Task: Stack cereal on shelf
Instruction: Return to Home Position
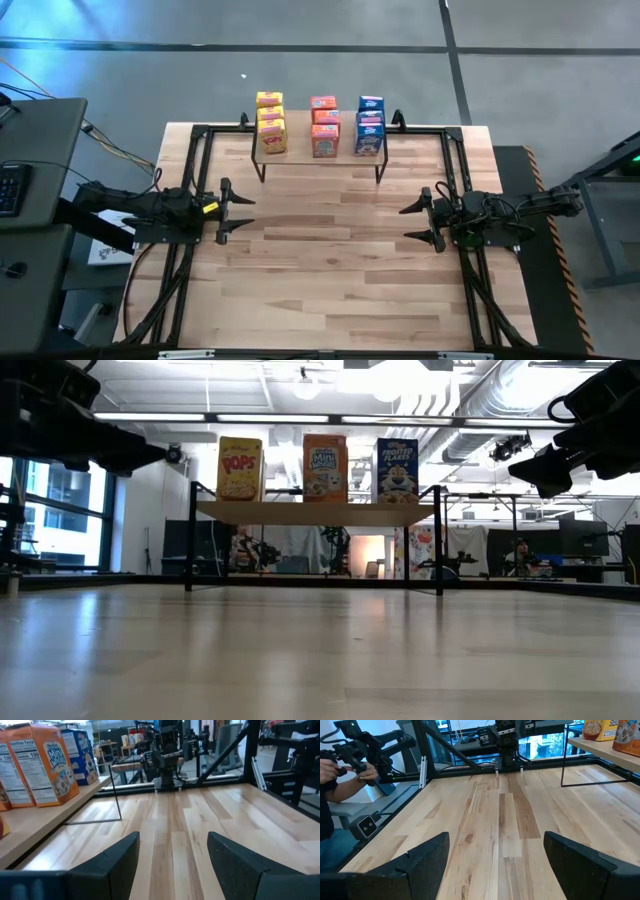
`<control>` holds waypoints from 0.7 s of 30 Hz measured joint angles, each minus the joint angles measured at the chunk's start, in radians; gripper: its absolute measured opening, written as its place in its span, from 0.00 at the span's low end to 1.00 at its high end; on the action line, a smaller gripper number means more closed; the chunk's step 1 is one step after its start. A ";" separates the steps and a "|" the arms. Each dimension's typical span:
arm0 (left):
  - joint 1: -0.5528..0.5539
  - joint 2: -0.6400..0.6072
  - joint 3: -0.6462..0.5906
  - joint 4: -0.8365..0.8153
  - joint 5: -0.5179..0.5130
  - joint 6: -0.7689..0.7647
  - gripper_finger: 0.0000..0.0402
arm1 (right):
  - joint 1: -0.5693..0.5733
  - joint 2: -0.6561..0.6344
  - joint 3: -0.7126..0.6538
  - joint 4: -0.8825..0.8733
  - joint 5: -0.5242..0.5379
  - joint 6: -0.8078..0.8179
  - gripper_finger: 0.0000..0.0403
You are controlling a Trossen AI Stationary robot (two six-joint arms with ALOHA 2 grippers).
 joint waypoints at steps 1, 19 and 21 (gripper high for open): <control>0.000 0.000 0.000 0.002 0.002 0.000 0.56 | 0.000 0.000 0.000 0.000 0.000 0.000 0.79; 0.001 0.009 0.000 0.003 -0.003 0.026 0.56 | 0.000 0.000 0.000 0.000 0.000 0.000 0.79; 0.001 0.009 0.000 0.003 -0.003 0.025 0.56 | 0.000 0.000 0.000 0.000 0.000 0.000 0.79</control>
